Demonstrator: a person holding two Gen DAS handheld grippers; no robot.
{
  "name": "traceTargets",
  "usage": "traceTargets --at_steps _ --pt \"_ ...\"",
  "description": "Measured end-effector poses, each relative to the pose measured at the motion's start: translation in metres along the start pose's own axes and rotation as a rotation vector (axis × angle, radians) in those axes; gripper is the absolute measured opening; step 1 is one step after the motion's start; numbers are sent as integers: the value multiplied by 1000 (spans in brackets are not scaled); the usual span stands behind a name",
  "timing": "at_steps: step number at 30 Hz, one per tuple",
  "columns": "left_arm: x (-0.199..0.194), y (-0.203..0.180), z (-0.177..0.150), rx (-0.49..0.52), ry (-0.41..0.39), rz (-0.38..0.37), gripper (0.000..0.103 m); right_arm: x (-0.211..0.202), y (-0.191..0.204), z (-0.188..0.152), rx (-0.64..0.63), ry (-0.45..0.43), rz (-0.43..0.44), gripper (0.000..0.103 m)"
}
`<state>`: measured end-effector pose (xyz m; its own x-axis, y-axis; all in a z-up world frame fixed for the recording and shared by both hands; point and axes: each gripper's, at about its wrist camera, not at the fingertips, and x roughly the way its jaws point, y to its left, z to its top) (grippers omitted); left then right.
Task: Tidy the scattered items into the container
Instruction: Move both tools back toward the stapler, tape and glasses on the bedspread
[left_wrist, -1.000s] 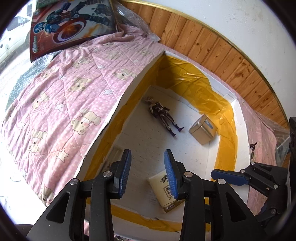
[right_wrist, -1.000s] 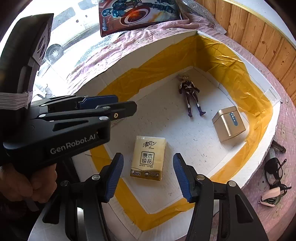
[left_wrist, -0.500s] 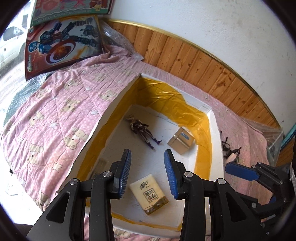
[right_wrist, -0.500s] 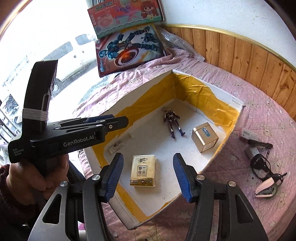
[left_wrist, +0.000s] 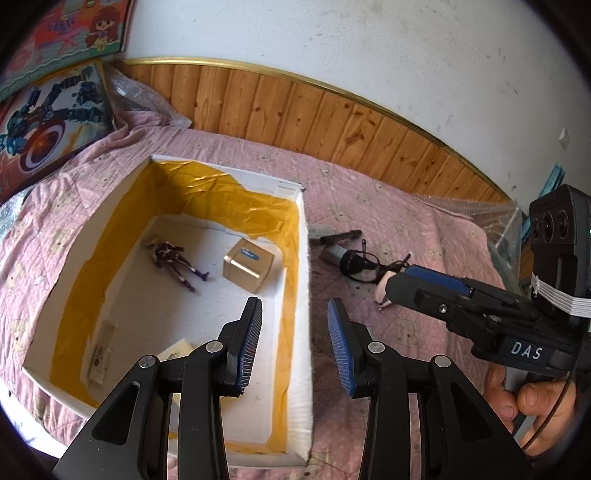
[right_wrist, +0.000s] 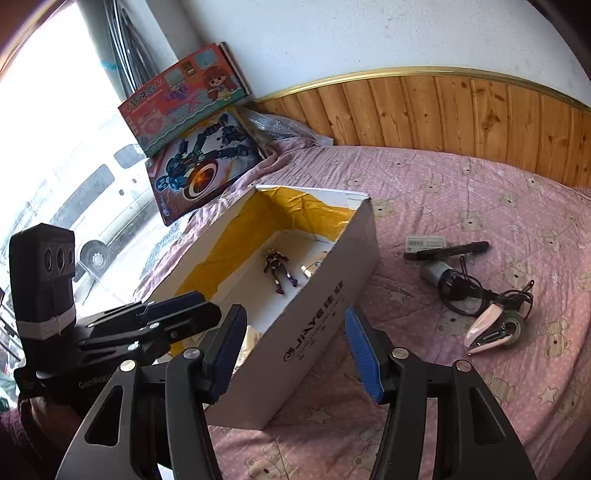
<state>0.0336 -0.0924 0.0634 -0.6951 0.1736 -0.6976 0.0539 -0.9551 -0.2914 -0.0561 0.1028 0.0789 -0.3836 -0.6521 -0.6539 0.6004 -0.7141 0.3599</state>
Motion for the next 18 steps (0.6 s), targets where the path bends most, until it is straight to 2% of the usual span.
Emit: traceTargets --at_steps 12,18 --pt "39 -72 9 131 56 -53 39 -4 -68 -7 178 2 -60 57" --pt "64 -96 6 165 89 -67 39 -4 -99 -12 251 7 -93 57"
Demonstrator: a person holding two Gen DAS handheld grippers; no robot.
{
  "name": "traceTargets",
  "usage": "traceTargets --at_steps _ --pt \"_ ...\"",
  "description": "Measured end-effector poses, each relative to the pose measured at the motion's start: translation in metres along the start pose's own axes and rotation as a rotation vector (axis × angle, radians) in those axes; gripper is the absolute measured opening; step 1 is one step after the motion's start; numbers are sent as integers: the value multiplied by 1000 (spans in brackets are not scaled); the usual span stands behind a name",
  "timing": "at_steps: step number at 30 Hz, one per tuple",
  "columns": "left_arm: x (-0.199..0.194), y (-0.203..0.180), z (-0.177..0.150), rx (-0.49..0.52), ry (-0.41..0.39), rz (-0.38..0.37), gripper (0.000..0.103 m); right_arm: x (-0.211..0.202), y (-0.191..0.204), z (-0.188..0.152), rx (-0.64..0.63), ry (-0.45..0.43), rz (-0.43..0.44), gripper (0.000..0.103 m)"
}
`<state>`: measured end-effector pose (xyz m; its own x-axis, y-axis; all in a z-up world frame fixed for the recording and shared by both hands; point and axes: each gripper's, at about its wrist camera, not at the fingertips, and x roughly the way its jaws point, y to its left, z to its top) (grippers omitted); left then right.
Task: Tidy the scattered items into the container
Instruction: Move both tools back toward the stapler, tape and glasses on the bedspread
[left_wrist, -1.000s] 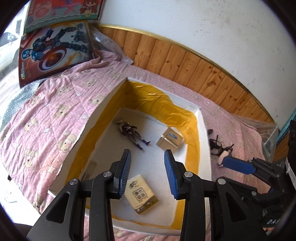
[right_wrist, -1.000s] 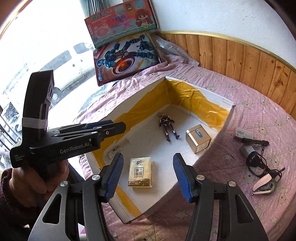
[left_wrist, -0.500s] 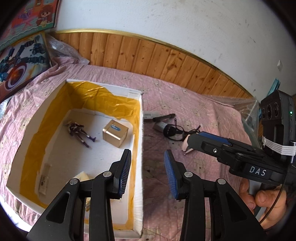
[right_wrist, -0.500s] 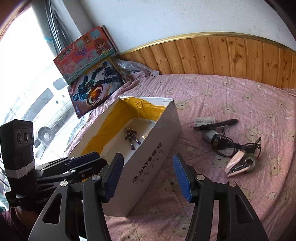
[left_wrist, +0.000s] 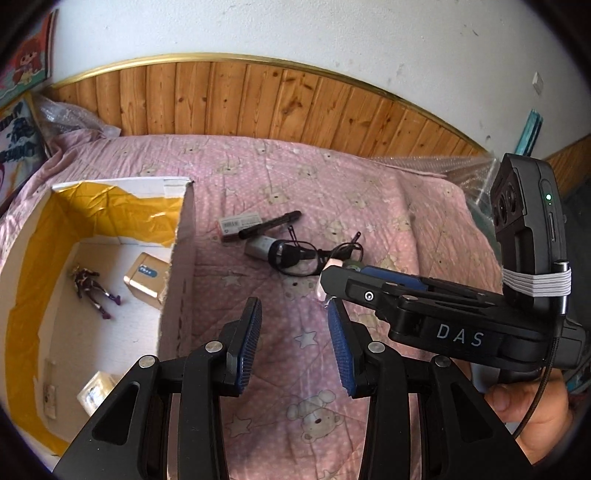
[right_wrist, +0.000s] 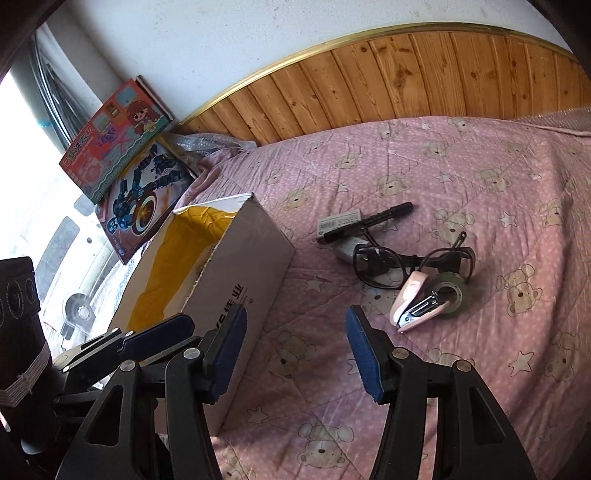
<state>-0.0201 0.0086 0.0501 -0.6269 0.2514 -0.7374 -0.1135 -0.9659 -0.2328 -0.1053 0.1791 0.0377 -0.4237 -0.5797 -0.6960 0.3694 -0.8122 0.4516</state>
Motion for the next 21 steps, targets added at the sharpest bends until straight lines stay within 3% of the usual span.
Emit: traceTargets --at_steps 21 --pt "106 -50 12 52 131 -68 41 10 -106 1 260 0 -123 57"
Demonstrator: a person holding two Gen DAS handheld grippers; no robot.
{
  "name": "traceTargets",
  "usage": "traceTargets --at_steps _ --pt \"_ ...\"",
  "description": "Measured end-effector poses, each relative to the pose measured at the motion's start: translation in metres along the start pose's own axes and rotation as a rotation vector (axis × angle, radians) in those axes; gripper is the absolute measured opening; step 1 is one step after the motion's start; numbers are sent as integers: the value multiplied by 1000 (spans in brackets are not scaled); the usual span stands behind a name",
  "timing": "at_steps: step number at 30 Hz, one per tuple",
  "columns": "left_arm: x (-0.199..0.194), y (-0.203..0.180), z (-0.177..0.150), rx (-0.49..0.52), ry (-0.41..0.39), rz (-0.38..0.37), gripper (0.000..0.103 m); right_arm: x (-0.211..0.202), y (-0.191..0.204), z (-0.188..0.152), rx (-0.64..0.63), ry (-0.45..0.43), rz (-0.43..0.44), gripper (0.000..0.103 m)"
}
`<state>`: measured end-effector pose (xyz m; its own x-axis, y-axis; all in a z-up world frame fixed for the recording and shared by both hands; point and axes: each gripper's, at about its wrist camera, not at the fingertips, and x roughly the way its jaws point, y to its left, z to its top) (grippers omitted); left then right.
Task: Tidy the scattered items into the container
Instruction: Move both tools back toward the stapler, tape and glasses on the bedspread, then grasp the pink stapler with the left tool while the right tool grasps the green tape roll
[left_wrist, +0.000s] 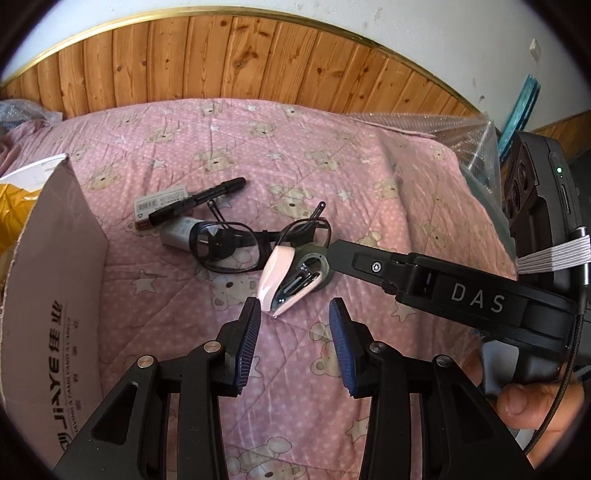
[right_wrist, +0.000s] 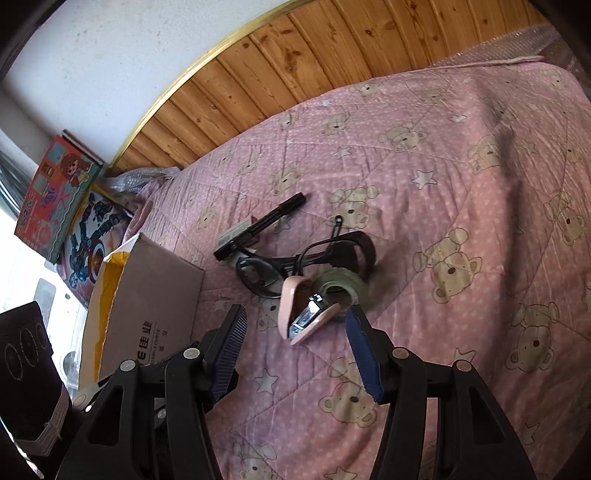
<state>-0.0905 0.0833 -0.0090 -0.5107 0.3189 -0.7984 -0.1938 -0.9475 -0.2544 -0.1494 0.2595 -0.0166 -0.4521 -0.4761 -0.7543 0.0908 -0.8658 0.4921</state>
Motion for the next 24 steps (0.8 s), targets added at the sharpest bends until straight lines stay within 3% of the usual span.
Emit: traceTargets --at_steps 9,11,15,20,24 --pt "48 2 11 2 33 13 43 16 -34 11 95 -10 -12 57" --pt "58 3 10 1 41 17 45 24 -40 13 99 -3 -8 53" --pt "70 3 9 10 14 14 57 40 -57 14 126 5 -24 52" --pt "93 3 6 13 42 28 57 54 -67 15 143 12 15 52" --pt "92 7 2 8 20 11 46 63 -55 13 91 31 40 52"
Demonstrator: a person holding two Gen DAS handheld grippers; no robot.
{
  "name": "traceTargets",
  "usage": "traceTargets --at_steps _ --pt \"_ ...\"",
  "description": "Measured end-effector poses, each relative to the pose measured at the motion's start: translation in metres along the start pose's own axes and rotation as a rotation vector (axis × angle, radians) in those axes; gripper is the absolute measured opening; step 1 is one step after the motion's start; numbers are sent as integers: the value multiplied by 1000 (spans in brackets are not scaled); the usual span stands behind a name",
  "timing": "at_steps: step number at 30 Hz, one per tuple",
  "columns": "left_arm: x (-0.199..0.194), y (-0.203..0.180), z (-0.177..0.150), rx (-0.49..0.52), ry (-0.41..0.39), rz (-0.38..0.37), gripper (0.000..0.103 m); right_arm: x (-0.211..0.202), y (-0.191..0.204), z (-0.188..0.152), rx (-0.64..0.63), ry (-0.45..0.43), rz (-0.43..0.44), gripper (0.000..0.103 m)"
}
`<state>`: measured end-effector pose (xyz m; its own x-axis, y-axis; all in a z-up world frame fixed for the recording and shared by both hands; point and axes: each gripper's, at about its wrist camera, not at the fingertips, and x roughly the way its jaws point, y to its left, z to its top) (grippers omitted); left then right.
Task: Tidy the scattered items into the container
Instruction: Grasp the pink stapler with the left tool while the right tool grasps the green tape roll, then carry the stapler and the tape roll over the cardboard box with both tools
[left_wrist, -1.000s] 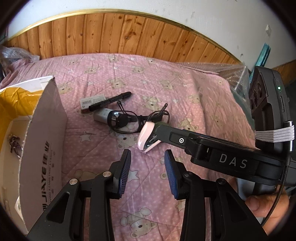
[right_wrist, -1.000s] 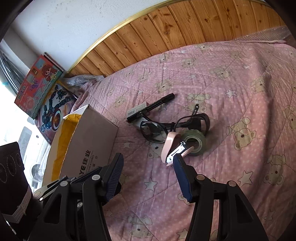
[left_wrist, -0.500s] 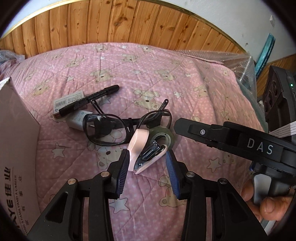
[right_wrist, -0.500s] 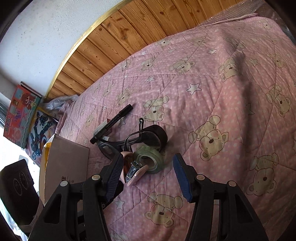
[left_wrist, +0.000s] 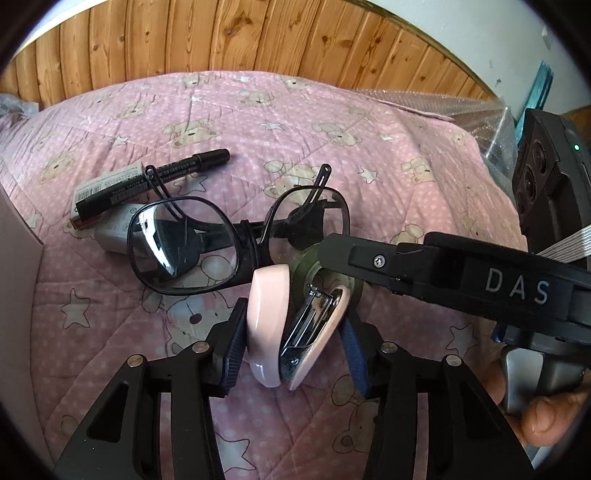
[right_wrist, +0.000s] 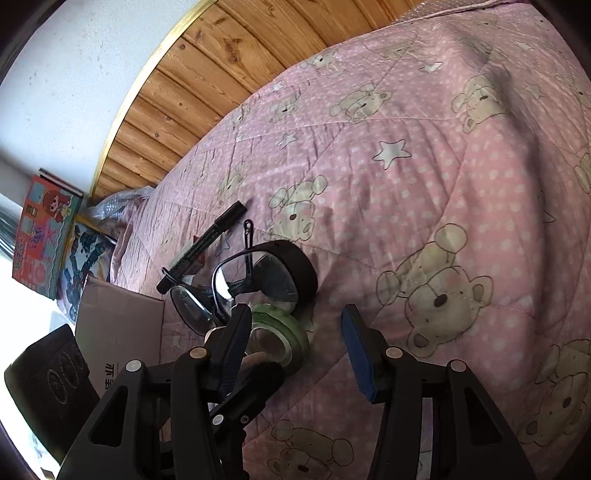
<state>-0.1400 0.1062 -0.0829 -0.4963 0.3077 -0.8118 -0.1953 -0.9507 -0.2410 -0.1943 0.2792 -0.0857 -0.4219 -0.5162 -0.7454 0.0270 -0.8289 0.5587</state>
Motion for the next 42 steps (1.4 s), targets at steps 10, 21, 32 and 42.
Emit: traceTargets --at_steps 10,21,32,42 --pt "-19 21 -20 -71 -5 8 43 7 19 -10 -76 42 4 23" --pt "-35 40 -38 -125 11 19 43 18 41 -21 -156 45 -10 48" --pt "-55 53 -57 -143 24 46 43 38 64 -27 -310 8 -140 49" --pt "-74 52 -64 -151 22 36 43 12 57 -35 -215 39 -114 49"
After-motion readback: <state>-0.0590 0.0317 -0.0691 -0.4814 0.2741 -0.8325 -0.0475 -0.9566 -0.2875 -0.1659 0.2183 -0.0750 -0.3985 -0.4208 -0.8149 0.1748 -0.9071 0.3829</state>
